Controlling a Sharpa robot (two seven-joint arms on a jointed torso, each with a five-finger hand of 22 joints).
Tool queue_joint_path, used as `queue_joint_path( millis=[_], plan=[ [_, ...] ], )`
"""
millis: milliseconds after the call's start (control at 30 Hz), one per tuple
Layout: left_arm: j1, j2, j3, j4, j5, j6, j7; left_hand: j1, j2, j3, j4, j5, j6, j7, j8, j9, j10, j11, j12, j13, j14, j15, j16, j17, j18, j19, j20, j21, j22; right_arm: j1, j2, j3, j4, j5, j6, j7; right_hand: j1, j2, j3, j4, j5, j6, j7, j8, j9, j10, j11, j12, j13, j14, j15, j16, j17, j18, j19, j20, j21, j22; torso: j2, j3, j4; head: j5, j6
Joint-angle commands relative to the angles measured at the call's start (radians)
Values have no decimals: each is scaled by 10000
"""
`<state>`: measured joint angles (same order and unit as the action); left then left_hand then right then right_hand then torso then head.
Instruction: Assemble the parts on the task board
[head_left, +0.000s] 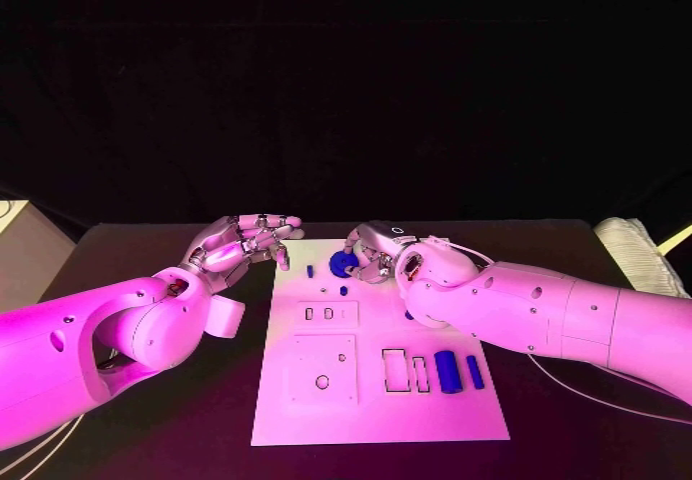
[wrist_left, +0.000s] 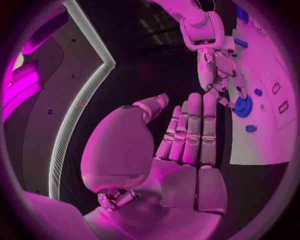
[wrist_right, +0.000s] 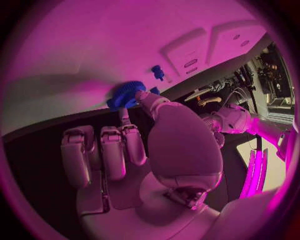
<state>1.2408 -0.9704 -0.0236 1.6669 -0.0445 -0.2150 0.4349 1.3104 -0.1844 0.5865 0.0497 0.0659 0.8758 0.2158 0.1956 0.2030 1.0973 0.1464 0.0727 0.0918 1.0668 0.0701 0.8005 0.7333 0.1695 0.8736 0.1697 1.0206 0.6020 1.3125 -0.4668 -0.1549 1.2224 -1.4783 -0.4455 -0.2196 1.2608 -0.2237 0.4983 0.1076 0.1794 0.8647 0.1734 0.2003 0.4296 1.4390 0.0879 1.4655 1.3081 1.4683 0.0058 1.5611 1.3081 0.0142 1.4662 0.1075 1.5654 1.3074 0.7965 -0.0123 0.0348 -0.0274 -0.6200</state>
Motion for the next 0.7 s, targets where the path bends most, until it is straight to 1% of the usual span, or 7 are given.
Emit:
queue_joint_path(
  millis=[33, 133, 233, 333, 400, 467, 700],
  plan=[
    [14, 4, 6, 24, 27, 145, 47, -25, 54, 47, 2, -56, -49, -23, 18, 10, -4, -2, 52, 7, -80, 18, 30, -8, 151, -41, -1, 23, 10, -15, 47, -7, -26, 25, 158, 55, -80, -77, -213, 33, -337, -438, 89, -293, -158, -235, 91, -191, 1107, 954, 136, -5, 2321, -142, 1046, 122, 54, 2634, 7, -5, 7, -20, 2],
    [14, 0, 6, 24, 27, 139, 43, -25, 53, 47, 2, -56, -50, -23, 18, 10, -4, -2, 52, 8, -80, 18, 30, -8, 151, -42, 0, 24, 11, -15, 64, -8, -40, 96, 195, 106, -179, 27, -919, 304, -392, -671, 155, -554, -307, -300, 165, -252, 1048, 955, 207, -2, 2330, -142, 1046, 203, 54, 2634, 12, -3, 17, -25, 1],
    [14, -6, 6, 24, 27, 130, 38, -31, 49, 43, 4, -56, -56, -18, 16, 13, -9, 1, 51, 9, -83, 19, 35, -11, 151, -48, 0, 32, 13, -15, 59, -12, -40, 197, 298, 167, -252, 228, -1503, 689, -337, -497, 146, -579, -363, -283, 161, -245, 1065, 956, 212, -2, 2332, -142, 1046, 219, 54, 2634, 3, -8, 21, -26, -9],
    [14, -15, 6, 24, 27, 121, 34, -31, 49, 43, 4, -56, -56, -18, 16, 13, -9, 1, 51, 9, -83, 19, 35, -11, 151, -48, 0, 32, 13, -15, 31, -17, -17, 285, 423, 221, -489, 366, -1764, 1081, -310, -282, 107, -512, -376, -202, 130, -181, 1143, 962, 189, 8, 2360, -142, 1046, 201, 54, 2634, -1, -11, 17, -21, -17],
    [14, -18, 6, 22, 27, 116, 30, -31, 49, 43, 4, -56, -56, -18, 16, 13, -9, 1, 51, 9, -83, 19, 35, -11, 151, -48, 0, 32, 13, -15, 11, -21, -3, 350, 486, 246, -700, 489, -1913, 1423, -291, -158, 75, -476, -394, -111, 105, -109, 1230, 973, 166, 22, 2402, -142, 1046, 182, 54, 2634, -1, -9, 10, -14, -22],
    [14, -19, 6, 21, 27, 108, 20, -31, 49, 43, 4, -56, -56, -18, 16, 13, -9, 1, 51, 9, -83, 19, 35, -11, 151, -48, 0, 32, 13, -15, -5, -25, 9, 391, 535, 262, -818, 572, -1945, 1599, -246, -97, 61, -457, -404, -79, 92, -84, 1262, 979, 156, 31, 2429, -142, 1046, 170, 54, 2634, -1, -6, 6, -18, -29],
    [14, -19, 6, 16, 27, 84, -15, -46, 38, 32, 10, -55, -94, 15, -2, 12, -41, 19, 37, 7, -89, 29, 44, -17, 149, -60, 4, 46, 18, -15, -102, -34, 57, 461, 675, 245, -915, 742, -1879, 1763, -75, 66, 15, -383, -405, 2, 53, -21, 1341, 986, 126, 40, 2456, -142, 1046, 145, 54, 2634, 4, -7, 23, -23, -52]
  ],
)
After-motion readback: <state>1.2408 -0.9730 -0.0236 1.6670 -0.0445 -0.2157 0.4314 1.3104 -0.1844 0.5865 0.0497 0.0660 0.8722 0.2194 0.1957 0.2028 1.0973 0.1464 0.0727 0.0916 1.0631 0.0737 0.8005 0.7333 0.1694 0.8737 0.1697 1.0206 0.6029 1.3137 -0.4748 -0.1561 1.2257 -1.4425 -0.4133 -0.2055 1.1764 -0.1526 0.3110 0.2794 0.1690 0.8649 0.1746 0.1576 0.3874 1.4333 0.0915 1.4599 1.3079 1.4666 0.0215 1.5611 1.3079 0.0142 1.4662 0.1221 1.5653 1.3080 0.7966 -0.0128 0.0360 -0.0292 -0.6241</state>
